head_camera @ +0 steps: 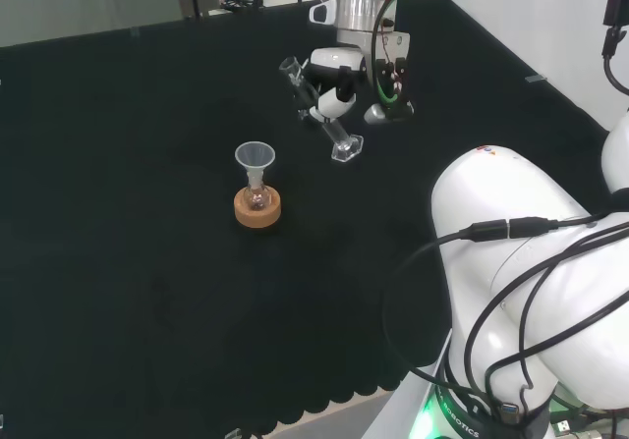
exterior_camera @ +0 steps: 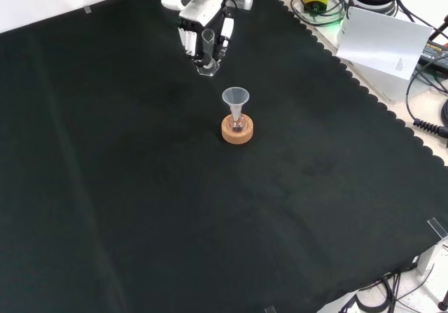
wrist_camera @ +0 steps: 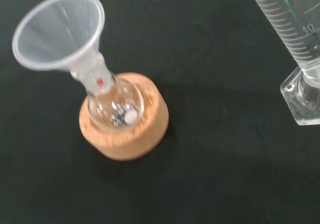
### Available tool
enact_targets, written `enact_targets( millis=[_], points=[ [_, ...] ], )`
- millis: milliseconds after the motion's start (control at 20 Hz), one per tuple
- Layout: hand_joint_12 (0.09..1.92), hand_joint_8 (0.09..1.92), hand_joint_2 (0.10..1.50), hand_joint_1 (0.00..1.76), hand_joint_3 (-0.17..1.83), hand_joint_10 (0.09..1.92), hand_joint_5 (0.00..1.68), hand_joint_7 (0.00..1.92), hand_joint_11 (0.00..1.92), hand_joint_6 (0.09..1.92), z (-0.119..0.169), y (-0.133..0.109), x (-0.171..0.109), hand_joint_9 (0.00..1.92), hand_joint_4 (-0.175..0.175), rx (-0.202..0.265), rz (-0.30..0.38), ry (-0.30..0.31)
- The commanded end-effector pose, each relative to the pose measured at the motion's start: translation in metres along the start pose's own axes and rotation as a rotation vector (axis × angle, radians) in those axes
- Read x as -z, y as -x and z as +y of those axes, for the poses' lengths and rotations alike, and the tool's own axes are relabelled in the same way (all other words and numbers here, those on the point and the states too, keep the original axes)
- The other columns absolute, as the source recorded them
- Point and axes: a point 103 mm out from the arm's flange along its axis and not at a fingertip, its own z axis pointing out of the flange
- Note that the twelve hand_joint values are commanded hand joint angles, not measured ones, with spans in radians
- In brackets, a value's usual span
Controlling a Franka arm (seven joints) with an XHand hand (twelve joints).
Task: Pour the water from the graduated cylinder into the round-bottom flask.
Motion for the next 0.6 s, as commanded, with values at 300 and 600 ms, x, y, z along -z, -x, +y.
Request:
enact_targets(
  millis=[300,600],
  points=[
    [0.84,1.17,1.17,1.24,0.00,0.13,0.86,0.89,1.16,1.17,-0.013,-0.007,-0.006,1.37,-0.175,-0.030,-0.107,-0.170],
    [0.83,1.17,1.17,1.24,0.00,0.12,0.86,0.89,1.16,1.16,-0.012,-0.019,-0.010,1.37,-0.175,-0.040,-0.171,-0.264]
  ],
)
